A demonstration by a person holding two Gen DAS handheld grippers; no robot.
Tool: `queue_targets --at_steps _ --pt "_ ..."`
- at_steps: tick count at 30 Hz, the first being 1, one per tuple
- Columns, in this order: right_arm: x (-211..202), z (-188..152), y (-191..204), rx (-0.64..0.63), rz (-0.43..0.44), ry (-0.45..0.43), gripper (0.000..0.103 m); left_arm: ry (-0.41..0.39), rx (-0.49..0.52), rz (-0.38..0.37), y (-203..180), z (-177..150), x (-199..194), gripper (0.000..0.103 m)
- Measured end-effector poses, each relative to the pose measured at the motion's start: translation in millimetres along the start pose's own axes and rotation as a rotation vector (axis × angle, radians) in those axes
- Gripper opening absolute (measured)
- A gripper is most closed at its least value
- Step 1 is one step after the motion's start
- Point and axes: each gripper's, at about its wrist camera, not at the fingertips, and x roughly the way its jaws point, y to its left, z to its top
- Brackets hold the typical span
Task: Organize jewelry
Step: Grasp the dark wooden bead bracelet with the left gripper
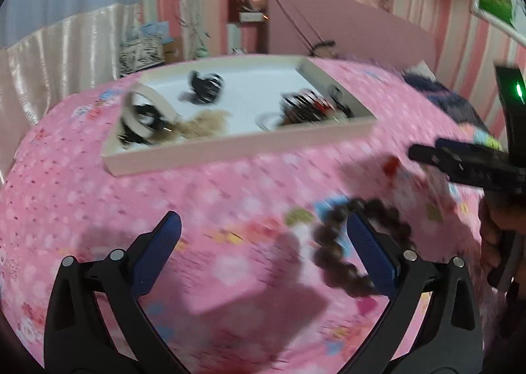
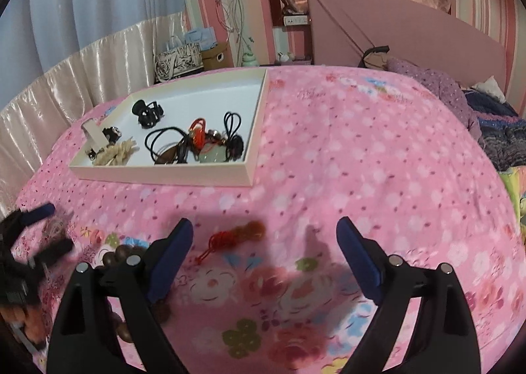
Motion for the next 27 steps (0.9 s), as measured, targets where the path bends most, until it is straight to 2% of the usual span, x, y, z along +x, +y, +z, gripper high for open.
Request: queue_targets --at_steps 4,5,7,8,9,11,13,16,17,18,19,20,21,27 --pt "9 -3 9 -0.025 -0.002 0.019 0.085 0.043 0.015 -0.009 -16 -5 13 0.097" --pt "12 -3 10 -0.028 -0.007 0.028 0.082 0.058 0.025 -0.014 -20 -5 18 0.094" --pt "18 -4 10 -0.024 -0.005 0.043 0.08 0.096 0.05 -0.023 -28 -8 28 0.085" --pt "22 -5 11 -0.026 -0.002 0.053 0.08 0.113 0.066 -0.028 -32 -10 32 0.078" --pt "25 -5 11 -0.031 -0.006 0.064 0.079 0.131 0.082 -0.03 -35 -11 37 0.076" --pt "32 -7 12 -0.039 -0.014 0.088 0.07 0.13 0.091 -0.031 -37 -11 38 0.07" --pt "35 -8 13 -0.047 -0.024 0.103 0.066 0.131 0.111 -0.031 -41 -11 39 0.064" --pt "38 -9 13 -0.071 -0.054 0.111 0.054 0.12 0.129 -0.038 -45 -7 40 0.04" --pt "37 -9 13 -0.082 -0.068 0.108 0.046 0.115 0.127 -0.037 -45 -7 39 0.026" --pt "37 -9 12 -0.085 -0.072 0.104 0.041 0.111 0.121 -0.034 -43 -6 39 0.018" --pt "36 -9 10 -0.079 -0.068 0.1 0.033 0.11 0.116 -0.034 -40 -4 38 0.018" --pt "34 -8 6 -0.063 -0.065 0.094 0.018 0.11 0.105 -0.043 -37 -3 38 0.018" --pt "33 -8 1 -0.042 -0.061 0.089 0.013 0.11 0.093 -0.052 -34 -1 38 0.018" --pt "29 -6 -12 0.023 -0.005 0.07 0.008 0.084 0.072 -0.046 -20 6 32 0.018"
